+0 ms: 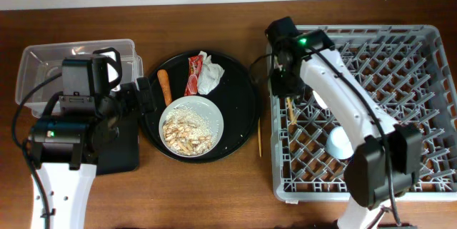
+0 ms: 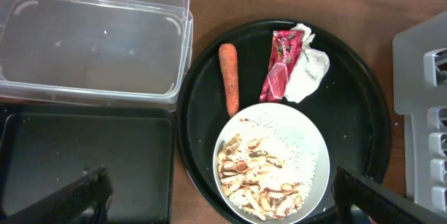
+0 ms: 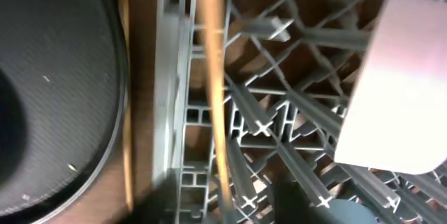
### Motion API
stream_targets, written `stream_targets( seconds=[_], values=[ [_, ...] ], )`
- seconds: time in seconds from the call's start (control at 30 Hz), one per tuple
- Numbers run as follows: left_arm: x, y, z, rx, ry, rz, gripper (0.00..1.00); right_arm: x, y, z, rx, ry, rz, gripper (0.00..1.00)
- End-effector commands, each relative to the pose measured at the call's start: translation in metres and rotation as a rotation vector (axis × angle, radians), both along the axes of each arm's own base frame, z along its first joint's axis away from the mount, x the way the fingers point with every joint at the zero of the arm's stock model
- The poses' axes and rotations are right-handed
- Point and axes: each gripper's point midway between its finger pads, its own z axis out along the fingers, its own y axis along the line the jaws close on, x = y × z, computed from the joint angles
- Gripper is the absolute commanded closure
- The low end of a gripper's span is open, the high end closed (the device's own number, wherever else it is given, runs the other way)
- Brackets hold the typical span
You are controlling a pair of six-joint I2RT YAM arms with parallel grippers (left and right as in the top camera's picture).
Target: Sort waste into correct bins and load items into the dishwasher rack
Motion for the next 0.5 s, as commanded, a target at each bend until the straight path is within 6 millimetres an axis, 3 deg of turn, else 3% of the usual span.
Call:
stream_targets(
  seconds=[0.0,0.03,0.1,0.17,0.23,0.3,0.47],
  values=[
    [0.001,0.004,0.002,0.004,-0.006,0.017,0.01,-0.006,0.017,0.008,0.051,-0.01,0.04,0.46],
    [0.001,0.004,0.002,0.004,-0.006,0.017,0.01,-0.009,0.034,0.019,0.103,-0.044,0.031,0.45],
    [0.001,0.004,0.002,0.004,-0.006,0.017,0.01,-0.02,0.068,0.027,0.182,-0.054,0.044,0.69],
    [0.001,0.004,0.002,0.004,-0.007,0.017,0.01,-0.034,0.09,0.019,0.185,-0.027,0.026,0.73],
    [0.001,0.004,0.002,0.004,-0.006,0.017,0.01,-0.056,0.104,-0.003,0.161,0.031,0.005,0.73],
    [0.001,0.004,0.002,0.004,-0.007,0.017,0.01,-0.077,0.103,-0.032,0.123,0.089,0.009,0.72],
    [0.001,0.004,0.002,0.004,-0.007,0.017,0.01,-0.106,0.081,-0.091,0.069,0.165,0.02,0.73]
  ],
)
